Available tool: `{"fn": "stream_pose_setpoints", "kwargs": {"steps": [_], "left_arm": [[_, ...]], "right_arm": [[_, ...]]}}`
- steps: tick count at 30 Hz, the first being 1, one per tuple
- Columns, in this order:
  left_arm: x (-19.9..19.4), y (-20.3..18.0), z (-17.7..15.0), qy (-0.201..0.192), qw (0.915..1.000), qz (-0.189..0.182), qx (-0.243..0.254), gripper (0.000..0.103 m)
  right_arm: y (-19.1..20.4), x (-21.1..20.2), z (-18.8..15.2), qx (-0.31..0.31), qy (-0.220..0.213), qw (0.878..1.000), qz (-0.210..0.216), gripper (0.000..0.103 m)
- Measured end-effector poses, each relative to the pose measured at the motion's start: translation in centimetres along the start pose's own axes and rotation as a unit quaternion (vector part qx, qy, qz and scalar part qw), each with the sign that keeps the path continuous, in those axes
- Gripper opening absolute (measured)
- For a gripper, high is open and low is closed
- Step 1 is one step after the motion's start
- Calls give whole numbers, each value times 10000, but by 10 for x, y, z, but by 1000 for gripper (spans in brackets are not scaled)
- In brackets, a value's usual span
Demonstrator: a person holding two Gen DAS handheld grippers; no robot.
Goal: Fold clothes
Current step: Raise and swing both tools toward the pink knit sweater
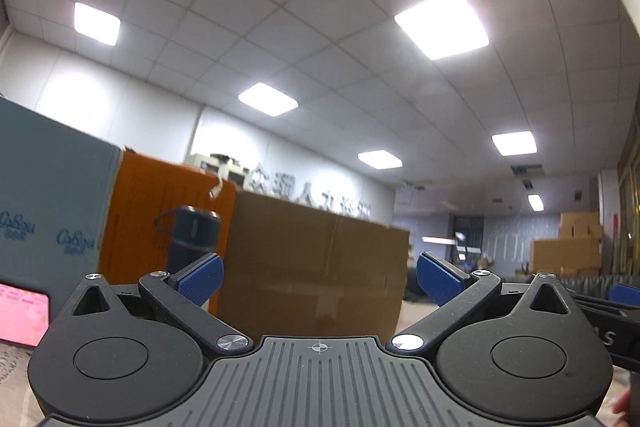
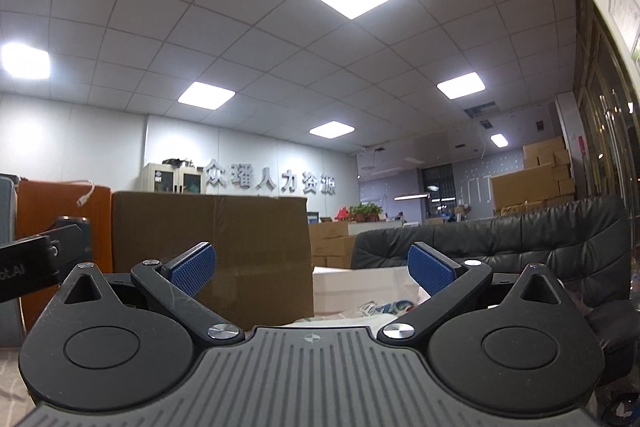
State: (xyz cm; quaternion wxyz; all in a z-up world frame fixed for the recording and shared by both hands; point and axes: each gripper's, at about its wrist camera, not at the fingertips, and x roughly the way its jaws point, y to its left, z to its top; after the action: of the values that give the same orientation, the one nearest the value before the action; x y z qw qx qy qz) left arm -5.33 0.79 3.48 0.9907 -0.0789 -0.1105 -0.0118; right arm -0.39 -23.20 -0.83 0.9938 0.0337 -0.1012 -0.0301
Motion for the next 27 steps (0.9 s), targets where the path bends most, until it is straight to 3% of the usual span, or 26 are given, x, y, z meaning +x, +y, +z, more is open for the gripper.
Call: {"fn": "stream_pose_setpoints", "kwargs": {"steps": [7, 15, 22, 27], "left_arm": [[-17, 1, 22, -412, 9985, -134, -328, 103], [-29, -7, 30, -647, 9967, -284, -388, 103], [-48, -14, 40, -657, 9976, -63, 193, 103], [-73, -12, 41, -462, 9959, 329, 711, 103]], "right_arm": [[0, -35, 30, 54, -224, 9997, -100, 103], [-10, -65, 48, 348, -350, 9987, 120, 103], [-27, -71, 48, 855, -318, 9944, 525, 103], [-25, -70, 39, 1310, 6, 9862, 1015, 103]]}}
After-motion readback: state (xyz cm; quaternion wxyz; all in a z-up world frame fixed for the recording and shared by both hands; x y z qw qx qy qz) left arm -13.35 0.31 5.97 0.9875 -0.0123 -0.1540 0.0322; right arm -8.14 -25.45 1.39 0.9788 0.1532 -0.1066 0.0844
